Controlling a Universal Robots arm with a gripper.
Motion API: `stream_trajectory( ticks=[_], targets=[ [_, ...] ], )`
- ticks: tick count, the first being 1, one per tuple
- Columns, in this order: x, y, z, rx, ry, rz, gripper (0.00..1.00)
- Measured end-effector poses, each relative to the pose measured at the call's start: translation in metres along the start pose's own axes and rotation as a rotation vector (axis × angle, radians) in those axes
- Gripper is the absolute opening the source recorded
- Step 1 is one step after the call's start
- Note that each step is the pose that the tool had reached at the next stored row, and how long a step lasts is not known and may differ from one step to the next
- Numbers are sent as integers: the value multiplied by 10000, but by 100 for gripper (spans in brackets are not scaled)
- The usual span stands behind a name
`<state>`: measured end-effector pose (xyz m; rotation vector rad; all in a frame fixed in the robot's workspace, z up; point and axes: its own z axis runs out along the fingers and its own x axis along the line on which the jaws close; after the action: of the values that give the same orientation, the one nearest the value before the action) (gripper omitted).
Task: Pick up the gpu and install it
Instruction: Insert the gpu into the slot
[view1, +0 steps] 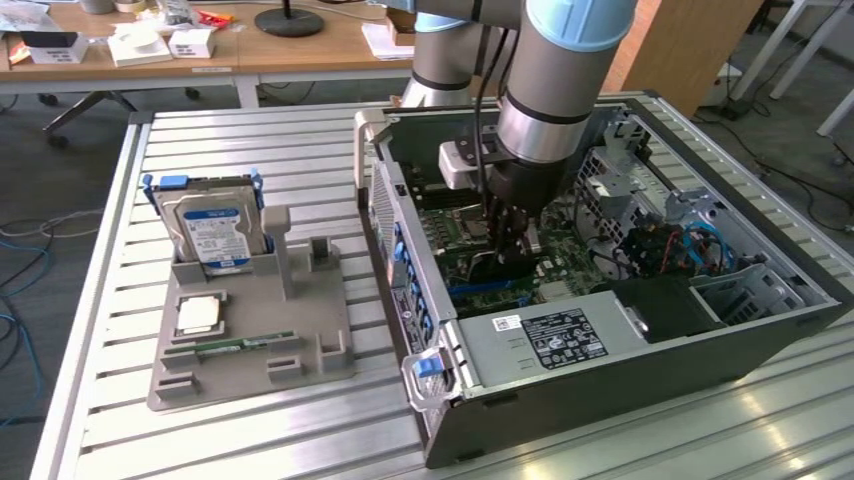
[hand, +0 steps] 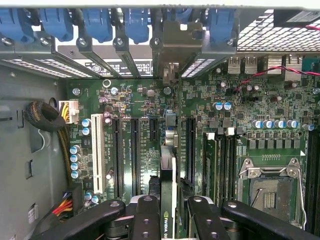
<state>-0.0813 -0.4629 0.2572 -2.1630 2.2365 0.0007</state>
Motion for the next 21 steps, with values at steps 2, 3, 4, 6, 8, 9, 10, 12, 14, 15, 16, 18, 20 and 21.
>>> stream_trajectory(
  ticks=[2, 3, 4, 6, 8, 9, 10, 12, 14, 15, 16, 18, 20, 21],
  targets=[
    [0, 0, 1, 1, -2, 0, 26],
    [0, 0, 1, 1, -3, 0, 26],
    [0, 0, 1, 1, -3, 0, 26],
    [-1, 0, 9, 3, -7, 0, 26],
    [0, 0, 17, 1, -4, 0, 26],
    [0, 0, 21, 1, -3, 1, 26],
    [0, 0, 21, 0, -2, 0, 26],
    [0, 0, 21, 0, -1, 0, 26],
    [0, 0, 22, 0, -2, 0, 26],
    [0, 0, 22, 1, -3, 0, 26],
    [0, 0, 22, 1, -3, 0, 26],
    [0, 0, 22, 1, -4, -1, 26],
    [0, 1, 22, 2, -4, 0, 26],
    [-1, 1, 22, 1, -4, 0, 26]
  ],
)
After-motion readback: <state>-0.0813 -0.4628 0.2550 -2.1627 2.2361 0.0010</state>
